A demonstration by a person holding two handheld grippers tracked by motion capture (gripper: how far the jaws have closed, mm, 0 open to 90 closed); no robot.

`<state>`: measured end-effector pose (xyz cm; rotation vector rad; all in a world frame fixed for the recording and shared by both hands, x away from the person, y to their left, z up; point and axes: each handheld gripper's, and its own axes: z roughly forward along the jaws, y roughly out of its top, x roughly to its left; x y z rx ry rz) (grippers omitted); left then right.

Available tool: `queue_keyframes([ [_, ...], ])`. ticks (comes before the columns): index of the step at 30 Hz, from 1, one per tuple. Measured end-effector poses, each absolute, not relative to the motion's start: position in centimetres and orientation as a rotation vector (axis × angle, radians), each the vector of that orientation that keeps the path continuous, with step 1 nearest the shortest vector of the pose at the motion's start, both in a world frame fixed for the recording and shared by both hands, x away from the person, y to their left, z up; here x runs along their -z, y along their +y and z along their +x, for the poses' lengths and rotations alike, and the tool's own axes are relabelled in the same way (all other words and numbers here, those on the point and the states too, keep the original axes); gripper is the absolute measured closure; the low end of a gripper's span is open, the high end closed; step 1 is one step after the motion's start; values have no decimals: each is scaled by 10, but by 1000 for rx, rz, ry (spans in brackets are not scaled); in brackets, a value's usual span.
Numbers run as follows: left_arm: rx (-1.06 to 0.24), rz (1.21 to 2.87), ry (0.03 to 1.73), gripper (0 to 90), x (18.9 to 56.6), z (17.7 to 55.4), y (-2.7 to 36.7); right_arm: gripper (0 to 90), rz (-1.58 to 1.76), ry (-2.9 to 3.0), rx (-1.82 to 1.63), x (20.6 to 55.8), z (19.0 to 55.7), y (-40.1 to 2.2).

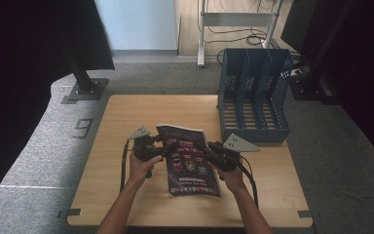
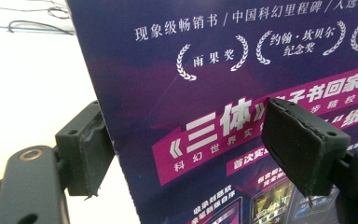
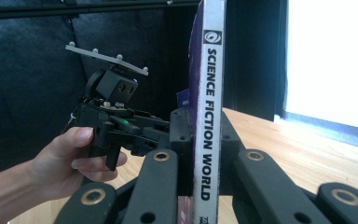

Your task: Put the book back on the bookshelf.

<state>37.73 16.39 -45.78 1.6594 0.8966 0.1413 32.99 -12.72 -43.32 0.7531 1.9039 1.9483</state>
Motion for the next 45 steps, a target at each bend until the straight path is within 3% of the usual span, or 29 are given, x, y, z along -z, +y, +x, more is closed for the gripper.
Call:
queue_keyframes([
  [28, -147, 1648, 900, 221, 447, 379, 170, 813, 712, 1916, -1955, 430, 332, -125],
  [45, -194, 1625, 889, 240, 434, 375, 194, 810, 608, 1903, -2003, 428, 335, -106],
])
